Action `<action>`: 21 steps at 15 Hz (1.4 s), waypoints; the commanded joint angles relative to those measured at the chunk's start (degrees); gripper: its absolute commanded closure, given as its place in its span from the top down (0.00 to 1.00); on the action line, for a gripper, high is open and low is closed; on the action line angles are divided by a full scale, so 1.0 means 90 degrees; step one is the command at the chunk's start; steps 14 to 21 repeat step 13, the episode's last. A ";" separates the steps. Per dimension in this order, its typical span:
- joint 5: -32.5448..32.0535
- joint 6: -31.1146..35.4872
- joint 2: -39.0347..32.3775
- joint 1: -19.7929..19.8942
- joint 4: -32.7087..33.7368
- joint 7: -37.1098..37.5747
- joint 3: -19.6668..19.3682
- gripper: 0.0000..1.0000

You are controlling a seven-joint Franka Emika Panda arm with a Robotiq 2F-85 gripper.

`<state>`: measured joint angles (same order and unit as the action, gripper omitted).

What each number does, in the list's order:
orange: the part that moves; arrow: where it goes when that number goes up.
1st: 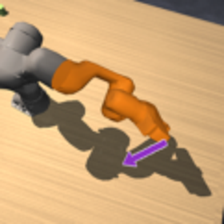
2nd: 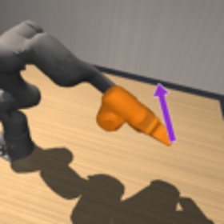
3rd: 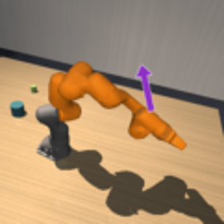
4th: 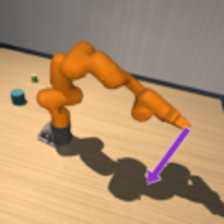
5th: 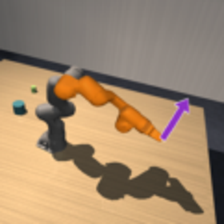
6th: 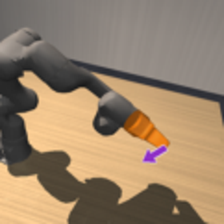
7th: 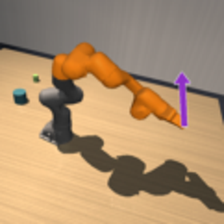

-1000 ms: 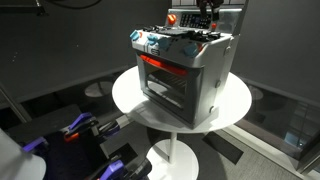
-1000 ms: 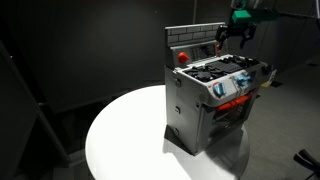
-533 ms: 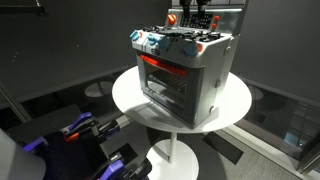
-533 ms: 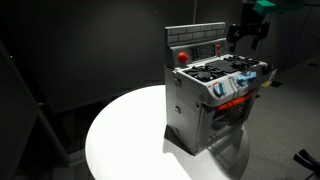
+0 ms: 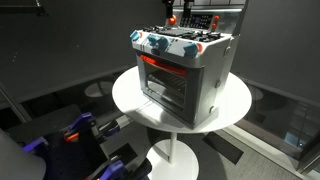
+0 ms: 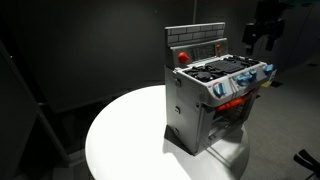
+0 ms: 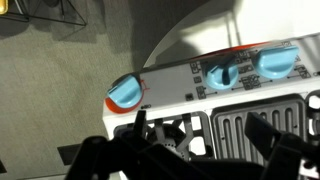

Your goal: Press a button on the toy stove

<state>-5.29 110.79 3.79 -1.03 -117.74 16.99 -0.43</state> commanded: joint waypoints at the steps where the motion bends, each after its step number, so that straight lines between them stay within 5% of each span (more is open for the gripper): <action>1: -0.0005 -0.0093 0.0573 -0.0003 -0.0567 -0.0228 0.0128 1.00; 21: 0.0007 -0.0060 0.0706 0.0022 -0.0893 -0.0068 0.0328 1.00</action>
